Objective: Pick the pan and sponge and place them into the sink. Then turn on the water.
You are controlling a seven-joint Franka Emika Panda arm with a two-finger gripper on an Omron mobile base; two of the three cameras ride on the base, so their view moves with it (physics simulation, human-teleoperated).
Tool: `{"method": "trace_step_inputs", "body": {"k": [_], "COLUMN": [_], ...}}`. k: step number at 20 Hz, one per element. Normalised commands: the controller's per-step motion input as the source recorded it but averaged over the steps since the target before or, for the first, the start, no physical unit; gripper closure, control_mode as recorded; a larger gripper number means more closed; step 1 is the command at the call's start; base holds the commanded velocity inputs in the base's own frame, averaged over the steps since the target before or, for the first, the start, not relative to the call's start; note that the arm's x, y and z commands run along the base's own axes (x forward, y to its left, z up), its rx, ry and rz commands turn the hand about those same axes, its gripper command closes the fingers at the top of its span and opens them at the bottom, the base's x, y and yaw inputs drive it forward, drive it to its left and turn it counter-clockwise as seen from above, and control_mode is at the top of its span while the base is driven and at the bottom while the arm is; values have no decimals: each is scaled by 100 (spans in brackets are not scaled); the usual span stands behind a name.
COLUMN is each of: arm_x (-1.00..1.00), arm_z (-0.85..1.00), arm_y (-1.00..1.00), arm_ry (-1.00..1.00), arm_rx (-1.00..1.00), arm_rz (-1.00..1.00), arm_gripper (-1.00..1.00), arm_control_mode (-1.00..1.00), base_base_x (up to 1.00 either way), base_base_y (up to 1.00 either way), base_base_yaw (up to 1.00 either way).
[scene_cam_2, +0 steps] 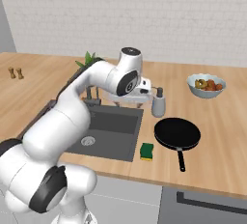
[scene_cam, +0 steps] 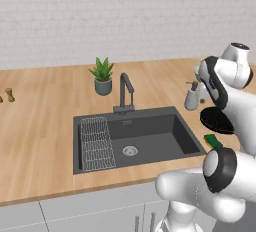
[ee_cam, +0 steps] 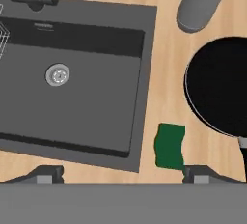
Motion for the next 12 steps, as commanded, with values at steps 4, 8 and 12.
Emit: {"method": "trace_step_inputs", "body": {"k": [4,8,12], "arm_x": [0,12,3], "arm_z": [-66,-36,-8], "arm_y": [-96,-100,-100], "arm_ry": [32,36,21], "arm_rx": [-2,8,23], "arm_rz": [-27,-27,-32], "arm_gripper": [-100,-100,-100], "arm_control_mode": [-100,-100,-100], "base_base_x": [0,0,0], "base_base_y": [0,0,0], "base_base_yaw": [0,0,0]}}
